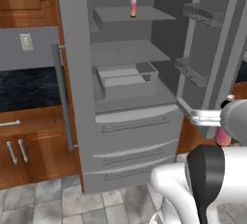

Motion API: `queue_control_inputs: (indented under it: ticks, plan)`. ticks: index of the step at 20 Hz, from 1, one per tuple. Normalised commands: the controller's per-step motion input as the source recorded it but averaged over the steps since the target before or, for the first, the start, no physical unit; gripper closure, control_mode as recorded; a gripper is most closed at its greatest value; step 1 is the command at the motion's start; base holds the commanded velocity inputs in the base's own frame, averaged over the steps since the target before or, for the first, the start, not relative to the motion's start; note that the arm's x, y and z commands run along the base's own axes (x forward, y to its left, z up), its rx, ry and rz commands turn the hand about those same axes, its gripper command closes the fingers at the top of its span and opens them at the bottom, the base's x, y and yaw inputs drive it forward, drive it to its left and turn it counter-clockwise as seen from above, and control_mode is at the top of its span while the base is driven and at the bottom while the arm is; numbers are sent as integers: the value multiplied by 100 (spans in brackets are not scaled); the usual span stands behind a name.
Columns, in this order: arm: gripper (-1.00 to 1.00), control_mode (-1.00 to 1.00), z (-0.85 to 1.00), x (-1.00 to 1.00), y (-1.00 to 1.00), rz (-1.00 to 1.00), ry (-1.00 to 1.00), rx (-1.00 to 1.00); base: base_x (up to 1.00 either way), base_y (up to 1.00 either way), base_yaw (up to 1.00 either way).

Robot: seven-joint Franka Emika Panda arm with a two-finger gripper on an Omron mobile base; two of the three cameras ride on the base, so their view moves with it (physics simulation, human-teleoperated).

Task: Open the fridge, grab two sodas, and place both sodas inside the bowl with ice on the dining counter.

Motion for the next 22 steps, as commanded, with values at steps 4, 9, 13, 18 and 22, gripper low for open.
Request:
queue_control_inputs:
  ticks: [4, 9, 13, 18, 22]
  plan:
    - [100, 100, 0, 0, 0, 0, 0, 0, -100, 32, -2]
    - [100, 100, 0, 0, 0, 0, 0, 0, -100, 30, -9]
    - [100, 100, 0, 0, 0, 0, 0, 0, -100, 43, -19]
    - [100, 100, 0, 0, 0, 0, 0, 0, -100, 47, -28]
    - [100, 100, 0, 0, 0, 0, 0, 0, -100, 48, -32]
